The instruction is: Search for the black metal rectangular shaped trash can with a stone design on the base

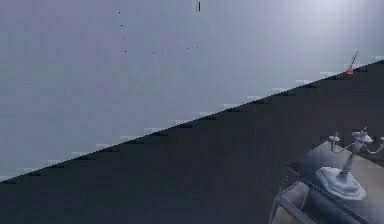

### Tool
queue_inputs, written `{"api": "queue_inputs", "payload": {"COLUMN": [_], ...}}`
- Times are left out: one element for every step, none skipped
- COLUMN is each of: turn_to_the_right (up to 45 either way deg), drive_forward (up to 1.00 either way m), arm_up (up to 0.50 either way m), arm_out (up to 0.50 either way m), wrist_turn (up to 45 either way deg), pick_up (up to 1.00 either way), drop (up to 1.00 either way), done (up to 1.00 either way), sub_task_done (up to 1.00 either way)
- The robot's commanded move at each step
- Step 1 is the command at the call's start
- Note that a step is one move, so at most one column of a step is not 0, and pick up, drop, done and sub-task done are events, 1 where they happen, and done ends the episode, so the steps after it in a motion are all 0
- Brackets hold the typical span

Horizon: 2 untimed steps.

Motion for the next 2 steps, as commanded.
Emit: {"api": "queue_inputs", "payload": {"turn_to_the_right": [42.0, 0.0], "drive_forward": [0.00, 0.00], "arm_up": [0.00, 0.00], "arm_out": [0.00, 0.00], "wrist_turn": [0.0, 0.0], "pick_up": [0.00, 0.00], "drop": [0.00, 0.00], "done": [0.00, 1.00], "sub_task_done": [0.00, 0.00]}}
